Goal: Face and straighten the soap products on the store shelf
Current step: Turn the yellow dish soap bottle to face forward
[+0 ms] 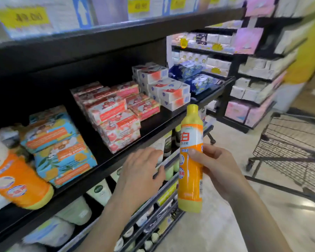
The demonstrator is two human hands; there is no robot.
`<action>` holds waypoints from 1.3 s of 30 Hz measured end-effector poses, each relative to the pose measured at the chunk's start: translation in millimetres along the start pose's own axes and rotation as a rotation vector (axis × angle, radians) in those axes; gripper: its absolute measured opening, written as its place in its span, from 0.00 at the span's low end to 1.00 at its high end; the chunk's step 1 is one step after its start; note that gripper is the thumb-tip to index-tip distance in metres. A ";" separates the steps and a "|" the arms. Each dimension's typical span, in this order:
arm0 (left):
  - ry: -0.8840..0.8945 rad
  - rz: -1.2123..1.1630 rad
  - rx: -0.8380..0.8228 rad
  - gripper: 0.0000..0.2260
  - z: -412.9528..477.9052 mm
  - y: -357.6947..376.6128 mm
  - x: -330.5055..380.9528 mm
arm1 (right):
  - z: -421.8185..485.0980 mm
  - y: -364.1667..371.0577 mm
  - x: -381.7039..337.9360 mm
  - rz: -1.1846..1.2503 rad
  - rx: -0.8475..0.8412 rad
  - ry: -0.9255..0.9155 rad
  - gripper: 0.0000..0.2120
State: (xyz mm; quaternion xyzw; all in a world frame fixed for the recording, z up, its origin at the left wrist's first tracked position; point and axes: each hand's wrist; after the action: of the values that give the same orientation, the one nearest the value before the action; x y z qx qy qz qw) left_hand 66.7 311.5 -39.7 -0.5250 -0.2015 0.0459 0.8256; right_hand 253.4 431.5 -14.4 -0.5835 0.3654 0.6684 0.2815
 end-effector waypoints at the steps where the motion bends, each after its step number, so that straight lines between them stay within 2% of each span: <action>1: 0.027 0.020 -0.005 0.13 10.7 10.3 6.1 | 3.5 -14.8 2.6 0.002 0.036 0.013 0.18; 4: 0.086 0.038 -0.071 0.12 44.6 42.4 29.9 | 13.9 -61.7 9.7 0.020 0.142 0.047 0.20; 7: 0.150 0.037 -0.135 0.17 77.0 74.3 64.7 | 23.6 -110.2 12.1 0.031 0.243 0.057 0.20; 10: 0.204 0.066 -0.152 0.13 108.7 109.7 102.2 | 33.2 -162.3 13.2 0.038 0.330 0.078 0.16; 15: 0.254 -0.012 -0.234 0.16 157.6 165.5 173.1 | 46.9 -248.5 15.5 0.037 0.464 0.076 0.25; 18: 0.277 -0.001 -0.232 0.11 181.3 198.3 217.4 | 51.5 -299.8 17.4 0.032 0.508 0.094 0.25; 21: 0.339 -0.013 -0.288 0.15 206.4 233.5 255.3 | 55.8 -348.2 20.2 0.038 0.565 0.106 0.26; 25: 0.423 -0.007 -0.309 0.16 236.1 274.6 295.3 | 64.1 -400.7 18.9 0.067 0.639 0.126 0.18; 29: 0.468 0.010 -0.346 0.17 266.9 308.9 329.0 | 79.9 -447.1 24.3 0.071 0.699 0.133 0.25; 33: 0.475 0.012 -0.369 0.10 303.4 339.3 356.8 | 108.4 -488.9 31.3 0.061 0.748 0.155 0.30; 39: 0.491 -0.048 -0.427 0.09 391.7 412.6 389.9 | 180.8 -555.9 43.6 0.026 0.763 0.187 0.24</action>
State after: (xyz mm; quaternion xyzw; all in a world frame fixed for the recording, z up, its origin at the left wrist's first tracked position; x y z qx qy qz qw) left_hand 330.1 939.3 -150.1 -0.6770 -0.0135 -0.1449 0.7215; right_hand 588.7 896.4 -136.9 -0.4908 0.6190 0.4321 0.4350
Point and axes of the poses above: each hand's wrist, its own z-axis towards the middle knuckle, its own y-axis out of the palm, x = y × z, and after that the axes turned 10 degrees about -y, right-handed
